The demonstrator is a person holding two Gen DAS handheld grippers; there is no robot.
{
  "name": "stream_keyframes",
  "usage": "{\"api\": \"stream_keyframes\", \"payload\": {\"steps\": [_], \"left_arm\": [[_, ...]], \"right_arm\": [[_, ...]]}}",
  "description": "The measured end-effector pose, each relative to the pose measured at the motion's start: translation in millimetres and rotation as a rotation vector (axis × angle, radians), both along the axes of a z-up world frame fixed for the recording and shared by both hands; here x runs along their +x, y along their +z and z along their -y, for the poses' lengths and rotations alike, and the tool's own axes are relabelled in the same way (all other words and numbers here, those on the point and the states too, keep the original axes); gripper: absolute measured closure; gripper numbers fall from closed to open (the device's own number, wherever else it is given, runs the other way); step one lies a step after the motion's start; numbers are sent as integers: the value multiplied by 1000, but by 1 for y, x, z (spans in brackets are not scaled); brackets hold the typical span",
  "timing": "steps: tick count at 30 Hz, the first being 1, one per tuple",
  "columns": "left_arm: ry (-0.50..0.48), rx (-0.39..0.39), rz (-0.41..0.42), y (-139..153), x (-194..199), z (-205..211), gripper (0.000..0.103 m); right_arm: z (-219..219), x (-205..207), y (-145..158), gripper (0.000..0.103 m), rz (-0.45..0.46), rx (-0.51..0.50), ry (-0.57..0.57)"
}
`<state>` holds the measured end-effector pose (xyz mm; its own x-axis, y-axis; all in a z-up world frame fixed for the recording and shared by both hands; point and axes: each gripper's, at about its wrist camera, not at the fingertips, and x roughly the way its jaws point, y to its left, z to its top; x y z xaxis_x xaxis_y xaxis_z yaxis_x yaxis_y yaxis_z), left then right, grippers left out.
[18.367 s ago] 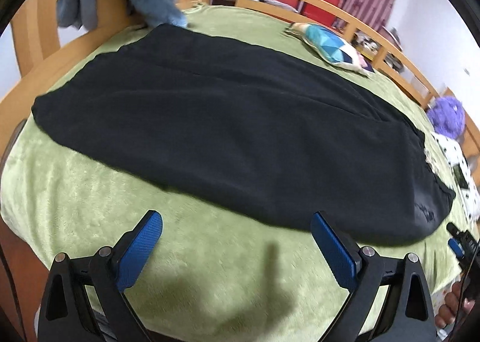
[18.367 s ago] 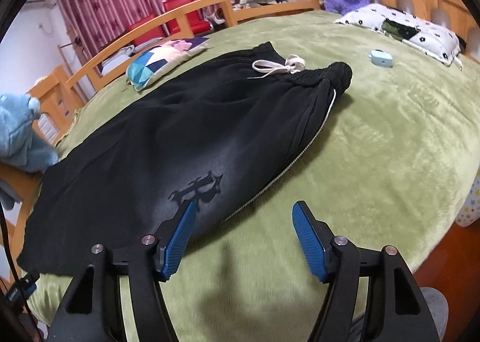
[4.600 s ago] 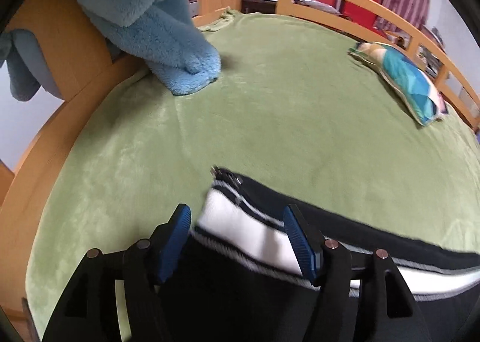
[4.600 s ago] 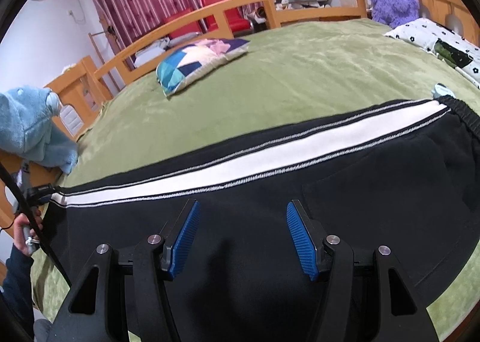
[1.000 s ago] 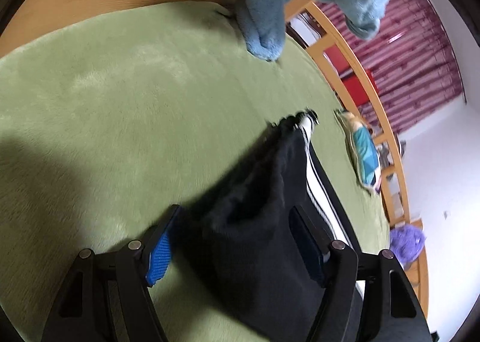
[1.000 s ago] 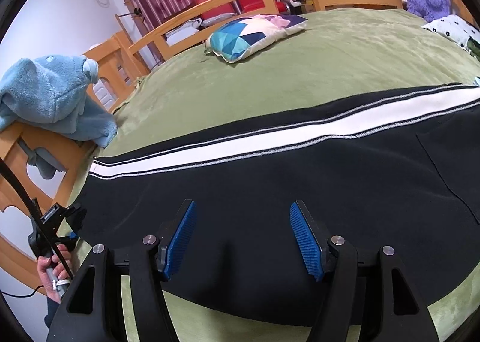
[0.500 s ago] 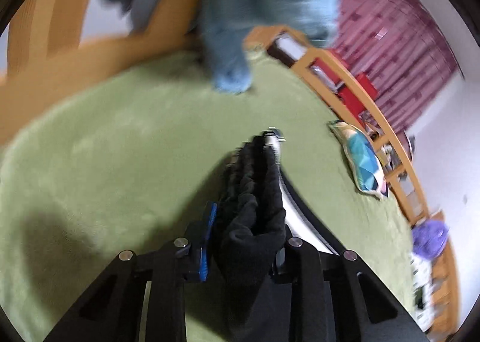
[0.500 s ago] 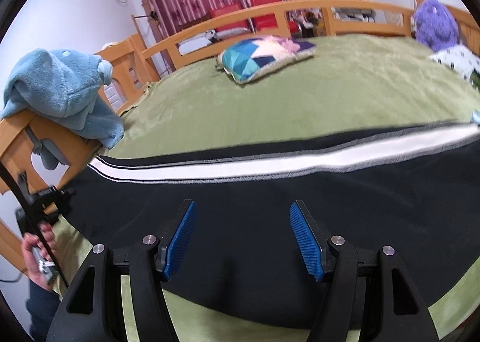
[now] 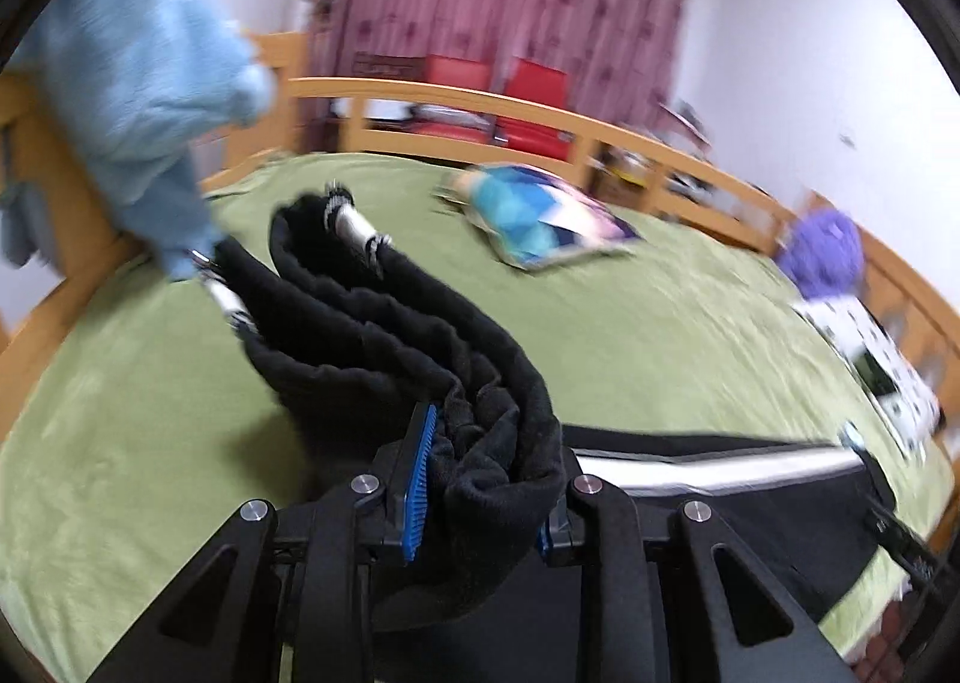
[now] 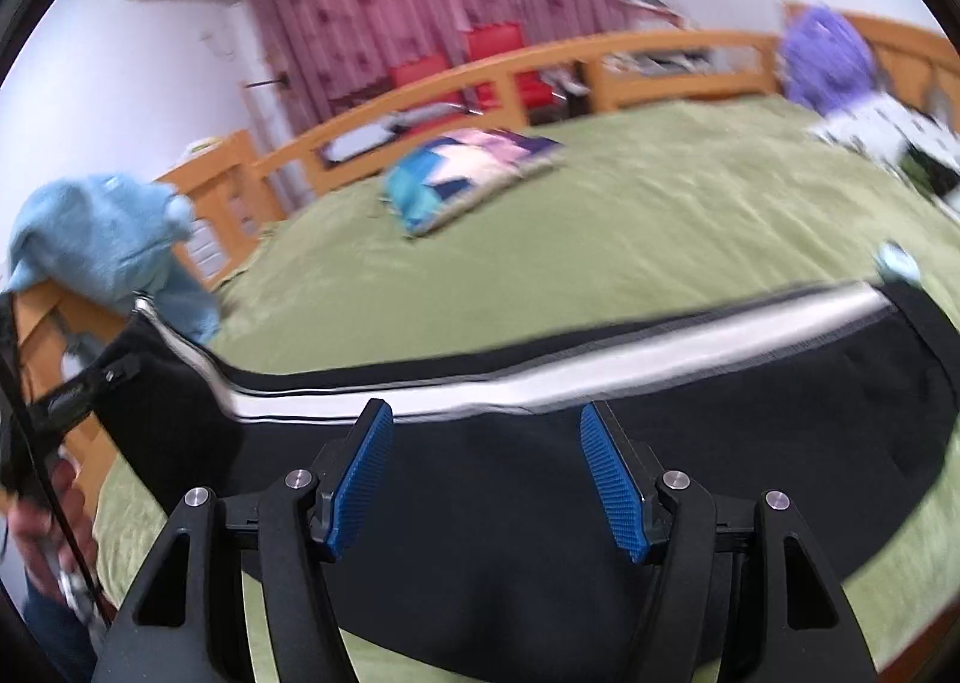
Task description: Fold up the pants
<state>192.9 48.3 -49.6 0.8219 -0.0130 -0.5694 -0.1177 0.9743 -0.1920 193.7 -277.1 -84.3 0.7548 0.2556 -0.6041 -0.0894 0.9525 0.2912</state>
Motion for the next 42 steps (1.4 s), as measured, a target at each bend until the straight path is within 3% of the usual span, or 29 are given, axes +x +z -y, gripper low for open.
{"api": "stream_keyframes", "payload": {"steps": [8, 12, 14, 16, 18, 19, 20, 23, 28, 30, 33, 36, 39, 42], "left_arm": [[-170, -6, -115, -55, 19, 128, 78], [-222, -43, -254, -91, 19, 149, 77], [-258, -59, -330, -102, 17, 150, 72], [-289, -74, -334, -102, 9, 142, 65], [-308, -101, -296, -88, -5, 125, 49], [-314, -113, -269, -78, -13, 115, 32], [-313, -117, -241, -70, -21, 105, 23], [-272, -80, -181, -52, -32, 83, 22], [-108, 29, -202, -42, -31, 27, 22], [-78, 36, -198, -43, -32, 7, 22], [-13, 19, -182, -51, -40, -21, 22], [20, -67, -219, -58, -40, -43, 22], [20, -138, -179, -55, -44, -53, 22], [20, -122, -141, -51, -42, -51, 22]], "right_arm": [[65, -14, 4, 39, 8, 88, -88], [71, -14, 4, 39, 3, 98, -95], [69, -13, 3, 38, 2, 105, -92], [65, -11, 2, 38, -8, 117, -85], [60, -9, 1, 38, -15, 128, -67], [56, -7, 0, 38, -20, 130, -57], [49, -5, -1, 38, -28, 126, -46], [26, 0, -7, 38, -54, 90, -15], [-19, 2, -19, 38, -72, 32, 72], [-41, 4, -28, 40, -93, 6, 125], [-73, 12, -42, 43, -143, -38, 192], [-97, 20, -60, 44, -198, -79, 222], [-124, 29, -87, 46, -283, -208, 233], [-142, 20, -96, 78, -240, -360, 231]]}}
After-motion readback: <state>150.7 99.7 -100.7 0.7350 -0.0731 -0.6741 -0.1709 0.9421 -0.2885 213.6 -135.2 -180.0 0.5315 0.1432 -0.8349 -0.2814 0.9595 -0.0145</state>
